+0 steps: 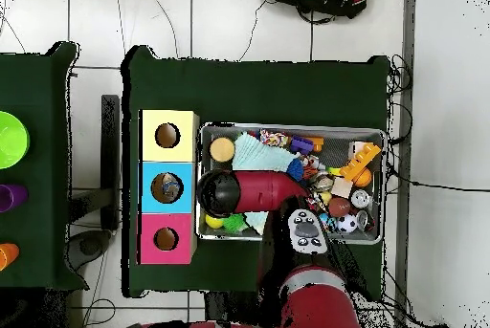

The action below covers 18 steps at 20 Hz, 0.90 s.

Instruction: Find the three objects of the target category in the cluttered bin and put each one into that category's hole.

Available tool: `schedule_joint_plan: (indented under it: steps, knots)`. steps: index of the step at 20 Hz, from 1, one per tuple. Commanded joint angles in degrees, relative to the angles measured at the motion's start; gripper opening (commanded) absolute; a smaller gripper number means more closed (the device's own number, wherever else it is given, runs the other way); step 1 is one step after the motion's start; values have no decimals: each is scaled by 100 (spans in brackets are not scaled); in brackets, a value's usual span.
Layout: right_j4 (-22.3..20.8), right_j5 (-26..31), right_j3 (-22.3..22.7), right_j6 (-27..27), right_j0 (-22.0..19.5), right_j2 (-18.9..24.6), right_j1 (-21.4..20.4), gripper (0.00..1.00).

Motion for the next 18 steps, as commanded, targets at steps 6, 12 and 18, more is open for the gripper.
schedule_joint_plan:
  steps: [6,12,18]
  knots:
    - [434,-868,706,1152,45,204,337,100]
    - [490,-891,621,964,40,194,556,100]
    - [487,-715,399,765,66,149,820,100]
